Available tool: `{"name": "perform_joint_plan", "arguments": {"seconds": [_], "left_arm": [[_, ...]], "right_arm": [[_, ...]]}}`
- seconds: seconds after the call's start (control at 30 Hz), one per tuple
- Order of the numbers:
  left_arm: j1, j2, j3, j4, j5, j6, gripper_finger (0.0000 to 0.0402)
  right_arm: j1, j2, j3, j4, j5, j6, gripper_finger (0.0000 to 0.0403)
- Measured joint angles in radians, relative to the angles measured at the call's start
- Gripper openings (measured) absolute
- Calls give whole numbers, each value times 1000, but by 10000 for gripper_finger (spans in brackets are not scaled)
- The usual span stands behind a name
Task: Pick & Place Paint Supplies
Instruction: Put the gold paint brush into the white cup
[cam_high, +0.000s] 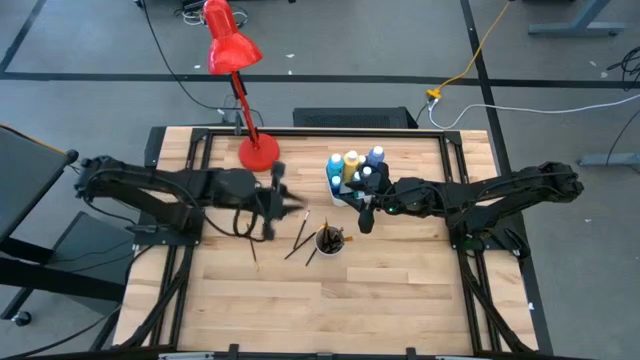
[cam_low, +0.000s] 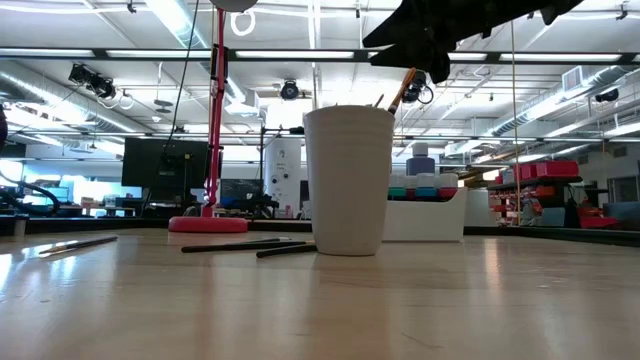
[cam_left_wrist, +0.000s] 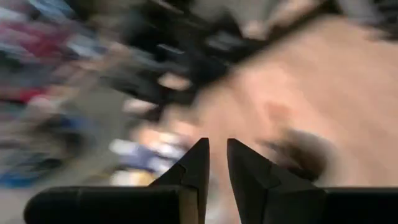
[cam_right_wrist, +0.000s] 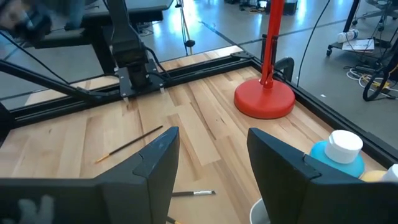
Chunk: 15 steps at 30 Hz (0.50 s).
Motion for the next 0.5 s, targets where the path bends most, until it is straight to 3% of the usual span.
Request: {"name": "perform_joint_plan", "arguments": {"seconds": [0.1,0.3,0.5], "left_arm": [[15,-2,2,-154,119,-64,67],[7,7,-43,-337,120,-235,67],[-36,13,-189,-429,123,-381,67]], "right_arm": [[0,0,0,-7,0,0,194],[0,0,0,-7,0,0,194],[0,0,0,-6,0,0,194]]}}
